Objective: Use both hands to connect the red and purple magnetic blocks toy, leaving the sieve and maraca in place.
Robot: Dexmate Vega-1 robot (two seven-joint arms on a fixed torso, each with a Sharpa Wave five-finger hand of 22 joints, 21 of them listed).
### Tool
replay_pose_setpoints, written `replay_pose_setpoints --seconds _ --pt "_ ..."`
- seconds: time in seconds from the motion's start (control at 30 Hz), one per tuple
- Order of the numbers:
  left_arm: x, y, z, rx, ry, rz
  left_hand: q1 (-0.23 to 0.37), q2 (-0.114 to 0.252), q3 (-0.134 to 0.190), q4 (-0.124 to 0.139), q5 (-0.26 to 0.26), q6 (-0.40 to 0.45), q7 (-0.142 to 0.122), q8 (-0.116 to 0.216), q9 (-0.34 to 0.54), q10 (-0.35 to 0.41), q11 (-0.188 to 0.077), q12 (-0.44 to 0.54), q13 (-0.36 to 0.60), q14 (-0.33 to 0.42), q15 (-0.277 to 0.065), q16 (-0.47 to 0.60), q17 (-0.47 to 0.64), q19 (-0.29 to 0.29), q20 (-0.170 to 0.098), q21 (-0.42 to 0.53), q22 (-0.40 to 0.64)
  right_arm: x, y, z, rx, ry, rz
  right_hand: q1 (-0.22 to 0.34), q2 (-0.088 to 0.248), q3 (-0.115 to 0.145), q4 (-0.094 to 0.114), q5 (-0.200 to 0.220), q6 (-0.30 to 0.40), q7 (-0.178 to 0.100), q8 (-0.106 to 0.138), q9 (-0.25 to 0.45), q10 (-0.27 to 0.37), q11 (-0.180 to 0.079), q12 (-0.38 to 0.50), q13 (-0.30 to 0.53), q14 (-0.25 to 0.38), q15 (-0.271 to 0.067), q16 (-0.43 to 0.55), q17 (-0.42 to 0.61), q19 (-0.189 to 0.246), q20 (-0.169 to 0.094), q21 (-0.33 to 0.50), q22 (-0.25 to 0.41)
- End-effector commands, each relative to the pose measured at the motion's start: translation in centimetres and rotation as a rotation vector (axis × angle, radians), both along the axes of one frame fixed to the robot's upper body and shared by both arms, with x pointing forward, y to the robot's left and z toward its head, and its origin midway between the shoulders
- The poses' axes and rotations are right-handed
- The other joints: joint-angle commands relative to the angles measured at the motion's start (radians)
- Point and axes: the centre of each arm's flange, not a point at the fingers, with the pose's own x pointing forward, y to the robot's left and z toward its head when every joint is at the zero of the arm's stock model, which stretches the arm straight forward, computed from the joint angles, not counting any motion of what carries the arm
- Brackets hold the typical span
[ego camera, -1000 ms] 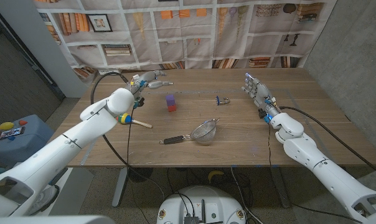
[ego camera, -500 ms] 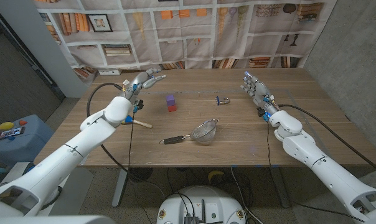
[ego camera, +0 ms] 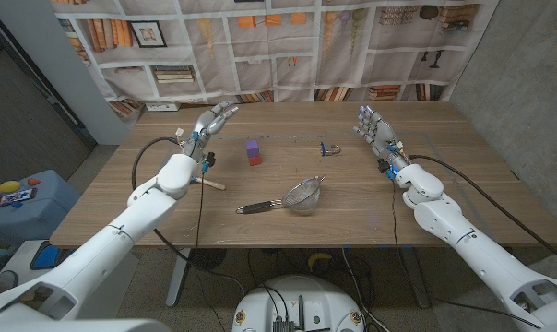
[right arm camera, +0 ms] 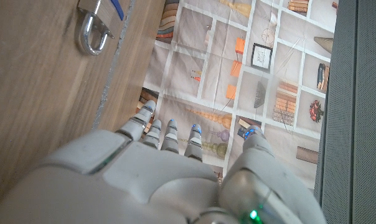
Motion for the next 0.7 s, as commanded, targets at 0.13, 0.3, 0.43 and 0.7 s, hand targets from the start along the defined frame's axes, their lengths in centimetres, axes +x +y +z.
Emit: replay_pose_setpoints --seconds 0.13,0.3,0.43,0.7 --pt "1.9 -0.4 -3.2 -0.218 -0.029 -0.098 -0.031 0.004 0.005 0.017 0.005 -0.001 0.006 0.001 0.001 -0.005 0.012 0.002 -0.001 -0.012 0.001 0.000 0.003 -0.007 -0.027 0.000 0.002 0.3 -0.3 -0.7 0.033 0.017 -0.004 -0.019 0.007 -0.008 0.011 0.008 -0.010 0.013 0.001 0.001 0.008 -0.004 -0.003 -0.002 0.000 -0.016 0.002 0.004 -0.001 -0.013 -0.004 0.001" --pt "2.7 -0.8 -3.8 -0.244 -0.029 -0.119 -0.039 0.006 0.007 0.021 0.006 0.000 0.006 0.002 0.001 -0.002 0.012 0.004 -0.001 -0.013 0.003 0.000 0.003 -0.008 -0.025 0.000 0.002 0.3 -0.5 -1.0 0.045 0.018 -0.010 -0.029 0.008 -0.011 0.015 0.010 -0.006 0.015 0.003 0.001 0.010 -0.004 -0.004 -0.002 0.000 -0.018 0.002 0.004 -0.009 -0.017 -0.007 0.001" --pt "3.4 -1.0 -4.5 -0.258 -0.026 -0.161 -0.065 0.004 0.012 0.033 0.007 -0.042 0.006 -0.007 0.001 -0.014 0.014 0.000 -0.002 -0.019 0.007 0.000 0.002 -0.023 -0.023 -0.003 0.002 0.1 -0.5 -1.4 0.065 0.021 -0.026 -0.040 0.008 -0.014 0.018 0.012 -0.013 0.024 0.002 0.001 0.013 -0.003 -0.004 -0.002 0.016 -0.014 0.007 0.003 -0.012 -0.020 -0.007 0.001" --pt "3.6 -0.7 -5.6 -0.233 0.006 -0.188 -0.097 -0.003 0.026 0.037 0.009 -0.104 0.022 -0.008 0.000 -0.068 0.032 -0.010 -0.003 -0.065 0.018 -0.008 -0.002 -0.051 -0.028 -0.007 0.001 0.2 -0.2 -2.2 0.087 0.031 -0.029 -0.054 0.011 -0.017 0.023 0.015 -0.024 0.044 0.002 0.000 0.016 0.002 -0.006 -0.003 0.024 -0.014 0.006 -0.001 -0.017 -0.025 -0.007 0.000"
